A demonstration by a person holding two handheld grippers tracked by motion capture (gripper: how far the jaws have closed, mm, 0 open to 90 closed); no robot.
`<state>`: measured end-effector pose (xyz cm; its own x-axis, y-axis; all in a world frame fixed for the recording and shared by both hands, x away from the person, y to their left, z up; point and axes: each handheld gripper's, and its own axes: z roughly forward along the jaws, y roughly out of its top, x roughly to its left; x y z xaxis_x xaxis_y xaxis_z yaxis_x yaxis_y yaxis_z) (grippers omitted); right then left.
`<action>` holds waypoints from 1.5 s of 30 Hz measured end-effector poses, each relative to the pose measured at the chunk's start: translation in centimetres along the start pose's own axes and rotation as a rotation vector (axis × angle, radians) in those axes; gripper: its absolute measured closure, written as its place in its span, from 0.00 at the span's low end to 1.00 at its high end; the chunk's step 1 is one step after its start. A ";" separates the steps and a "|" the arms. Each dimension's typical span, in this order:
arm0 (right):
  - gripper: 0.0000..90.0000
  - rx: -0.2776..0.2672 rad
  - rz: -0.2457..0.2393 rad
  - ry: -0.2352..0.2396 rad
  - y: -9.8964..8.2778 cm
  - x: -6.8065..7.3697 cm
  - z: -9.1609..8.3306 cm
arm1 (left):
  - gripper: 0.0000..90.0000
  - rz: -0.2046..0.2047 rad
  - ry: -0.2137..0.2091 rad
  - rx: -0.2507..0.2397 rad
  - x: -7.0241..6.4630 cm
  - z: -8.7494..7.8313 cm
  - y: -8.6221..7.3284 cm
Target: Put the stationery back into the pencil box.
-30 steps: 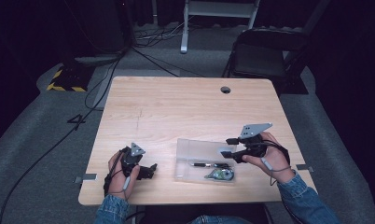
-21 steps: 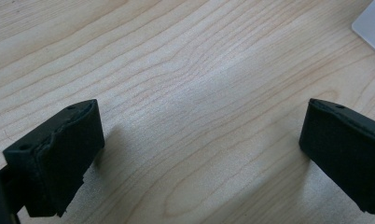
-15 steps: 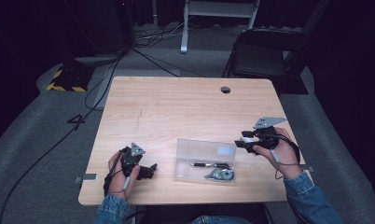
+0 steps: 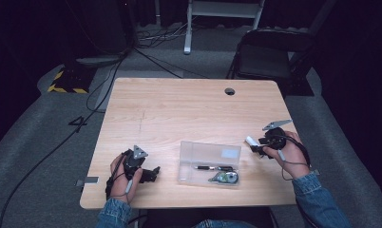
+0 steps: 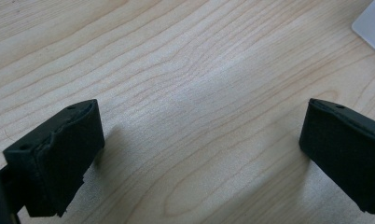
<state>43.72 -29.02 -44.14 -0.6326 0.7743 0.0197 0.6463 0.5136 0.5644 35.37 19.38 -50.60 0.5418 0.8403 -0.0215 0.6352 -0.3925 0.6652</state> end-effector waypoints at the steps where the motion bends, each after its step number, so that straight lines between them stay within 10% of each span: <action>1: 0.50 0.006 0.006 0.000 -0.1 -0.2 0.1 | 0.00 0.000 0.000 0.000 0.0 0.0 0.0; 23: 0.66 0.137 0.033 -0.013 -1.3 -1.2 2.1 | 0.00 0.000 -0.001 0.001 0.0 0.0 0.0; 45: 0.79 0.093 -0.015 -0.026 -0.9 -1.5 2.4 | 0.00 -0.001 0.000 0.000 0.0 0.0 0.0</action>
<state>45.08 -29.74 -46.70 -0.6318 0.7751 -0.0102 0.6745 0.5562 0.4855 35.36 19.37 -50.60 0.5411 0.8407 -0.0226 0.6359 -0.3914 0.6652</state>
